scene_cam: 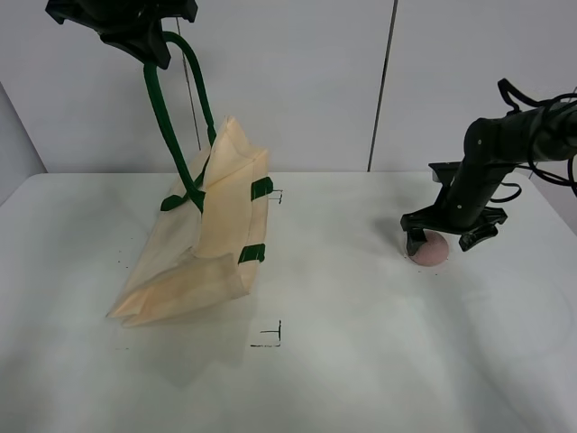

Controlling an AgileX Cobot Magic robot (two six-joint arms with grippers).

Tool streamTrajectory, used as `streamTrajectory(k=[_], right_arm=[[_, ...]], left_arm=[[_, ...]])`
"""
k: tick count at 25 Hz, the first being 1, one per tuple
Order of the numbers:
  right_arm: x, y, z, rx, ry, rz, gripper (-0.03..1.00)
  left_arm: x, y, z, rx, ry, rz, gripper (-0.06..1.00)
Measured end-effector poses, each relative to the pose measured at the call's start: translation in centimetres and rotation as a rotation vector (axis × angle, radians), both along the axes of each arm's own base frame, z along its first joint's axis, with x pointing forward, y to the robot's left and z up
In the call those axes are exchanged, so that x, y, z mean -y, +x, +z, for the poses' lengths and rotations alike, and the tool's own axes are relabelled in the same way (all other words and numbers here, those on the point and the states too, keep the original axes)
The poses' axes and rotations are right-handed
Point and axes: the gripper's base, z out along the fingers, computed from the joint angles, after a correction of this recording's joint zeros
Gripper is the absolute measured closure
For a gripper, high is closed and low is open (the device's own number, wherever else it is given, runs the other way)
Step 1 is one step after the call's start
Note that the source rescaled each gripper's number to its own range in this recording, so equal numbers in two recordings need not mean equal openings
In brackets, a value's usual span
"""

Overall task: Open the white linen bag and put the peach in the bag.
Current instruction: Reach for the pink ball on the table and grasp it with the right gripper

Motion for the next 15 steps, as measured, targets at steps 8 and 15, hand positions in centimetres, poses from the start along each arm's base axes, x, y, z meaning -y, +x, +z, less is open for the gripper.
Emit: streamTrajectory(k=[8, 15], right_arm=[[0.0, 0.7, -0.9, 0.050, 0.003, -0.002, 0.40], [-0.1, 0.9, 0.2, 0.038, 0.009, -0.001, 0.97]], left_arm=[[0.0, 0.0, 0.0, 0.000, 0.000, 0.000, 0.94], [0.0, -0.1, 0.1, 0.003, -0.001, 0.000, 0.94]])
